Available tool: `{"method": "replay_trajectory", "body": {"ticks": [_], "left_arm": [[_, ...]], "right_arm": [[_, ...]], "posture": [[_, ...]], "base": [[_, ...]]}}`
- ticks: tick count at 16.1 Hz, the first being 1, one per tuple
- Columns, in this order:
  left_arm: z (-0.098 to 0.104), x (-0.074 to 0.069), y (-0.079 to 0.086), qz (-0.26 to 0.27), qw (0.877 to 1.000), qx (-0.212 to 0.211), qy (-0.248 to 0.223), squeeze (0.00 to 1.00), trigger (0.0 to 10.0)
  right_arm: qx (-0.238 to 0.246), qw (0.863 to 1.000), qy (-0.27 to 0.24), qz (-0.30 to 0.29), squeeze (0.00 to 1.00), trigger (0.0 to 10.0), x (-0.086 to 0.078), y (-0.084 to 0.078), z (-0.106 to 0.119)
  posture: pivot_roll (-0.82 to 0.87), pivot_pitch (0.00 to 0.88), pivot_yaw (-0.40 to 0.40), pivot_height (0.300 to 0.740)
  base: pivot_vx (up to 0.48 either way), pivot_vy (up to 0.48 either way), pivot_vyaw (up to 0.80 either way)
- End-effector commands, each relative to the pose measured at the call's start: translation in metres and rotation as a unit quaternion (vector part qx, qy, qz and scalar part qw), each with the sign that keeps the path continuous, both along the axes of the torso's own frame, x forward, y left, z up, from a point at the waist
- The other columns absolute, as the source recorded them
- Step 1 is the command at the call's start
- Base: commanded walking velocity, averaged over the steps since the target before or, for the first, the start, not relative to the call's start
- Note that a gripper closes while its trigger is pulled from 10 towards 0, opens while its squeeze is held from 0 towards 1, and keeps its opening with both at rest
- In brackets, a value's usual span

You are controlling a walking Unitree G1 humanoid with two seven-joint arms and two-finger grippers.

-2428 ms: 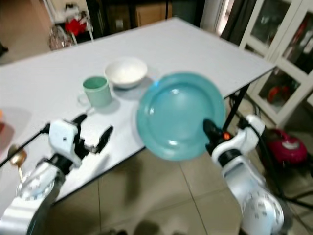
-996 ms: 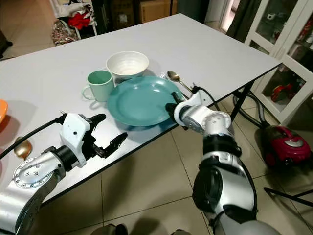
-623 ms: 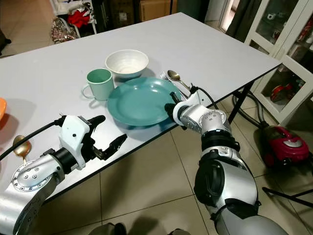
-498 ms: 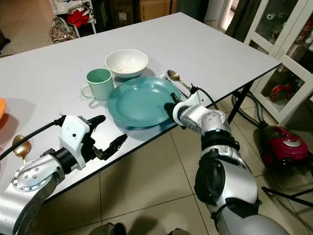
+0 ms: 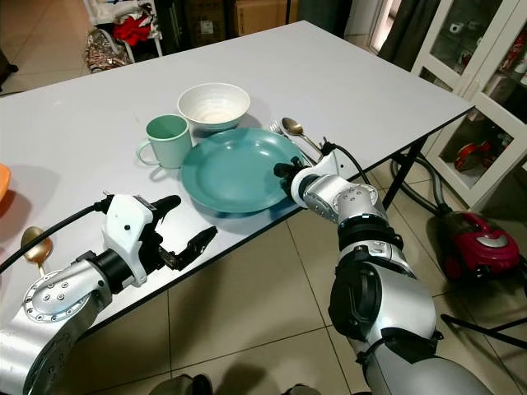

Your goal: Setting the table

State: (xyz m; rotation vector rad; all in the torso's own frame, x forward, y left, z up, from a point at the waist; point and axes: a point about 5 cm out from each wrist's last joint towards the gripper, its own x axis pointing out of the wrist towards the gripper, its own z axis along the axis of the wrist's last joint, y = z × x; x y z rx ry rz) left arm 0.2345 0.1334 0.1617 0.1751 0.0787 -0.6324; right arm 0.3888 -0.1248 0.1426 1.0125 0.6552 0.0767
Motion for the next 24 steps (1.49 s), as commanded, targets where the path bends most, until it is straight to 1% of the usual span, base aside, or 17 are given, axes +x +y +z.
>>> {"method": "replay_trajectory", "body": {"ticks": [1,5,6,8,9,10,12,15,16,17,18,19,20,21,22,23,24], "left_arm": [[0.002,0.000,-0.003,-0.005,1.000,0.001,-0.002,0.00,10.0],[0.001,0.000,-0.002,-0.005,1.000,0.001,-0.001,0.00,10.0],[0.001,0.000,-0.003,-0.007,1.000,0.001,-0.001,0.00,10.0],[0.001,0.000,-0.002,-0.007,1.000,0.001,-0.002,0.00,10.0],[0.001,0.001,-0.002,-0.006,1.000,0.002,-0.003,0.00,10.0],[0.001,0.001,-0.002,-0.005,1.000,0.001,-0.003,0.00,10.0],[0.001,0.001,-0.002,-0.004,1.000,0.000,-0.003,0.00,10.0],[0.000,0.000,-0.001,-0.006,1.000,-0.004,-0.001,0.00,10.0],[0.001,0.001,-0.001,-0.006,1.000,-0.005,-0.001,0.00,10.0],[0.001,0.003,-0.001,-0.004,1.000,-0.011,-0.002,0.00,10.0],[0.002,0.004,0.000,-0.002,1.000,-0.015,-0.003,0.00,10.0],[0.002,0.004,0.000,0.003,1.000,-0.021,-0.004,0.00,10.0],[0.003,0.005,0.001,0.014,0.999,-0.028,-0.009,0.00,10.0],[0.004,0.006,0.002,0.032,0.999,-0.041,-0.013,0.00,10.0],[0.004,0.007,0.004,0.054,0.997,-0.051,-0.014,0.00,10.0],[0.004,0.009,0.006,0.088,0.994,-0.057,-0.019,0.00,10.0],[0.004,0.010,0.008,0.110,0.992,-0.058,-0.024,0.00,10.0]], "right_arm": [[-0.005,1.000,-0.013,0.000,1.00,10.0,0.004,-0.001,0.008],[-0.018,1.000,-0.023,0.003,1.00,10.0,0.002,-0.009,0.008],[-0.016,1.000,-0.025,0.006,1.00,10.0,0.000,-0.015,0.009],[-0.017,0.999,-0.027,0.011,1.00,10.0,-0.004,-0.020,0.009],[-0.010,1.000,-0.024,0.013,1.00,10.0,-0.011,-0.029,0.008],[-0.008,1.000,-0.023,0.015,1.00,10.0,-0.015,-0.032,0.007],[-0.012,1.000,-0.022,0.016,1.00,10.0,-0.030,-0.047,0.004],[-0.002,0.999,-0.045,0.025,1.00,10.0,-0.054,-0.062,0.013],[-0.006,0.998,-0.049,0.030,1.00,10.0,-0.060,-0.065,0.015],[-0.019,0.997,-0.062,0.031,1.00,10.0,-0.074,-0.075,0.021],[-0.028,0.997,-0.067,0.027,1.00,10.0,-0.080,-0.079,0.024],[-0.048,0.996,-0.077,0.019,1.00,10.0,-0.088,-0.086,0.030],[-0.096,0.991,-0.095,0.002,1.00,10.0,-0.100,-0.097,0.040],[-0.139,0.984,-0.109,-0.009,1.00,10.0,-0.108,-0.103,0.047],[-0.195,0.973,-0.120,-0.015,1.00,10.0,-0.115,-0.106,0.053],[-0.314,0.937,-0.148,-0.027,1.00,10.0,-0.124,-0.108,0.064],[-0.410,0.891,-0.193,-0.026,0.00,10.0,-0.130,-0.102,0.072]], "posture": [[-0.07,0.102,0.022,0.740],[-0.07,0.098,0.024,0.740],[-0.07,0.096,0.024,0.740],[-0.07,0.095,0.025,0.740],[-0.07,0.093,0.027,0.740],[-0.08,0.093,0.027,0.740],[-0.08,0.092,0.032,0.740],[-0.08,0.093,0.044,0.740],[-0.09,0.093,0.048,0.740],[-0.09,0.091,0.054,0.740],[-0.09,0.091,0.055,0.740],[-0.10,0.090,0.056,0.740],[-0.10,0.089,0.056,0.740],[-0.10,0.090,0.057,0.740],[-0.11,0.091,0.057,0.740],[-0.11,0.092,0.058,0.740],[-0.12,0.093,0.059,0.740]], "base": [[0.000,0.000,0.00],[0.000,0.000,0.00],[0.000,0.000,0.00],[0.000,0.000,0.00],[0.000,0.000,0.00],[0.000,0.000,0.00],[0.000,0.000,0.00],[0.000,0.000,0.00],[0.000,0.000,0.00],[0.000,0.000,0.00],[0.000,0.000,0.00],[0.000,0.000,0.00],[0.000,0.000,0.00],[0.000,0.000,0.00],[0.000,0.000,0.00],[0.000,0.000,0.00],[0.000,0.000,0.00]]}}
